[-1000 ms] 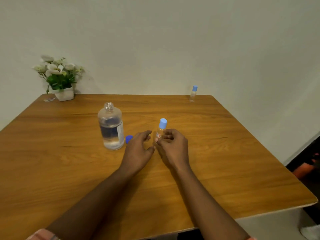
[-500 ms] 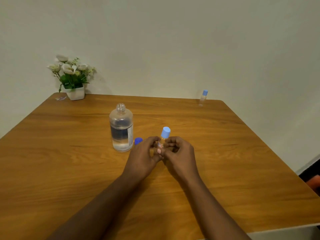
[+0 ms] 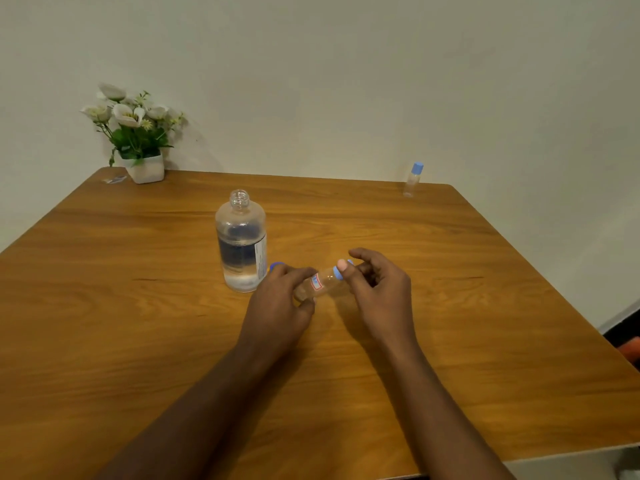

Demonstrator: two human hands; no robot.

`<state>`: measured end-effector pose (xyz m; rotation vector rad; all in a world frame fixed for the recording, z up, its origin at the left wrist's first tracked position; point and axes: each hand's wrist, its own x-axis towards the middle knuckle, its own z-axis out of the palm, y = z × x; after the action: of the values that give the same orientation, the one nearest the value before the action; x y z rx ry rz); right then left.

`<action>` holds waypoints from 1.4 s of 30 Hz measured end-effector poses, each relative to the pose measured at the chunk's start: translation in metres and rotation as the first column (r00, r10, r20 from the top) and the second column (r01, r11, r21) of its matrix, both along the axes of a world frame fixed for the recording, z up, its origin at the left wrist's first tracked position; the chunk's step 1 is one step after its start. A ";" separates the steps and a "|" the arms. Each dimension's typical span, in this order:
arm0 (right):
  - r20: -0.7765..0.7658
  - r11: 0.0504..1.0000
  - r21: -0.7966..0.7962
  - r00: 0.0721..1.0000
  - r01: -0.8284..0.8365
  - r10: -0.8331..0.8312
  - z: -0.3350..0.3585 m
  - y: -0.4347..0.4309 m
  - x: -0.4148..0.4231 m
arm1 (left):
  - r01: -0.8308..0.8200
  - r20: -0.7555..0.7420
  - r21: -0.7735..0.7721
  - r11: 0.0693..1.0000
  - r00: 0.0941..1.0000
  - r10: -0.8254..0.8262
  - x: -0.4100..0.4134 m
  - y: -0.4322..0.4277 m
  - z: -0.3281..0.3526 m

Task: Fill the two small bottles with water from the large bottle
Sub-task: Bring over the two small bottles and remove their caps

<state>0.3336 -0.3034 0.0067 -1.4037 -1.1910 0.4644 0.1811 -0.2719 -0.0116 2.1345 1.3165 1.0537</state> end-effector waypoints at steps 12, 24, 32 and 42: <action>0.110 0.988 -0.018 0.982 -0.154 0.155 -0.002 -0.002 0.008 | -0.009 -0.161 0.018 1.000 0.987 0.011 -0.003 -0.002 0.007; 0.050 0.963 -0.090 0.964 -0.256 0.261 0.003 -0.004 0.009 | 0.020 -0.217 -0.036 0.999 0.976 -0.027 -0.004 -0.007 0.013; 0.035 0.992 -0.051 0.992 -0.118 0.120 0.006 -0.004 0.009 | 0.024 -0.186 -0.044 0.999 0.982 -0.032 -0.003 -0.010 0.014; 0.027 0.971 -0.031 0.971 -0.235 0.236 0.007 -0.004 0.013 | 0.022 -0.183 -0.056 0.998 0.983 -0.032 -0.005 -0.010 0.014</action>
<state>0.3470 -0.3074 0.0138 -1.3021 -1.3887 0.6291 0.1760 -0.2816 0.0029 2.2469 1.3769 0.8165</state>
